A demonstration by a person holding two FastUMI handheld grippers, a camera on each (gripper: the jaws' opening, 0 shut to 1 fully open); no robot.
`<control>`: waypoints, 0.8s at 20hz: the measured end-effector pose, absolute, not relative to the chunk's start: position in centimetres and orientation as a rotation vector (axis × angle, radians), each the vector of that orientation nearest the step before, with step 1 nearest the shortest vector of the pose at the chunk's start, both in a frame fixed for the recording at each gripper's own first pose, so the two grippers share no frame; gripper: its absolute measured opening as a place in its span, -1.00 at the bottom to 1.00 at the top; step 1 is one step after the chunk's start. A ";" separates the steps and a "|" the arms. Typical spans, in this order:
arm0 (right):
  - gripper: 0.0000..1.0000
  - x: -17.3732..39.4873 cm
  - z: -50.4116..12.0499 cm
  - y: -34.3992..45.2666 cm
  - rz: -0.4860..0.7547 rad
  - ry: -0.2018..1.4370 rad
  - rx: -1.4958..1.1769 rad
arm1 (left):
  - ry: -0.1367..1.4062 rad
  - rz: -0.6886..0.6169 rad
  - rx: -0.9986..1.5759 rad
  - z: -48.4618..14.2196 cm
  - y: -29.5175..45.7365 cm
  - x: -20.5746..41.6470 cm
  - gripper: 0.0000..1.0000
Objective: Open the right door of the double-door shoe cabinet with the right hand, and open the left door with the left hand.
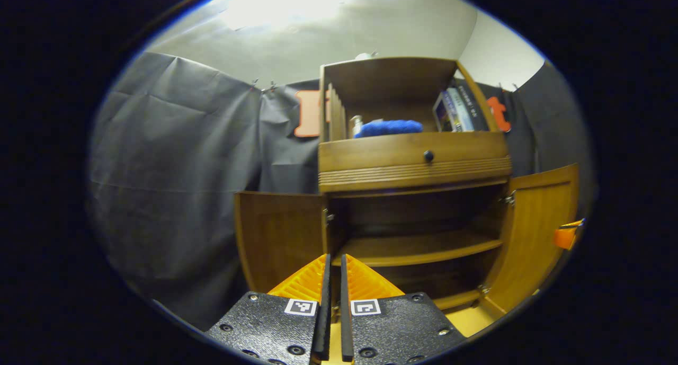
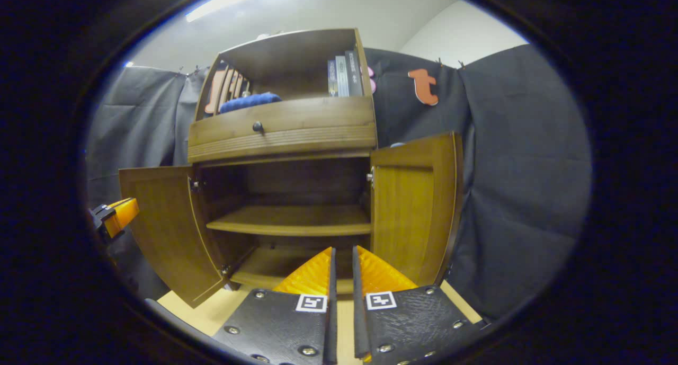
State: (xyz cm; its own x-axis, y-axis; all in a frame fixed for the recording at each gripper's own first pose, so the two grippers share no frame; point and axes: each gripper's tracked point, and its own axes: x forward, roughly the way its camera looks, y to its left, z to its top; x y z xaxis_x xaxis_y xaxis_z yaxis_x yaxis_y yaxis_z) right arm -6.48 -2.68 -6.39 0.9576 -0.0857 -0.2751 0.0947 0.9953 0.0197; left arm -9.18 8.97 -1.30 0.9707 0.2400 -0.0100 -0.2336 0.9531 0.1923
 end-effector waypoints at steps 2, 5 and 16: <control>-0.74 -6.0 -4.3 -2.0 -0.078 0.224 0.036 | 0.011 0.169 0.166 -0.7 6.1 -8.2 -0.82; -0.75 -5.4 -1.9 -0.8 -0.053 0.161 0.026 | 0.010 0.085 0.104 -1.2 2.4 -6.7 -0.82; 0.33 -5.1 -3.8 -0.2 -0.034 0.227 0.047 | 0.082 -0.021 0.031 -4.0 -2.2 -5.0 0.70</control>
State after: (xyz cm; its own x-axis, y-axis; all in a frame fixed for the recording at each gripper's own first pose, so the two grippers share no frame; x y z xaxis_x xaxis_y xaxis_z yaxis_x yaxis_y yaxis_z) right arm -5.13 -0.19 -3.76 0.9737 -0.0288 -0.2259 0.0394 0.9983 0.0425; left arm -5.01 -2.18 -4.03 0.9964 -0.0199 -0.0822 0.0224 0.9993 0.0298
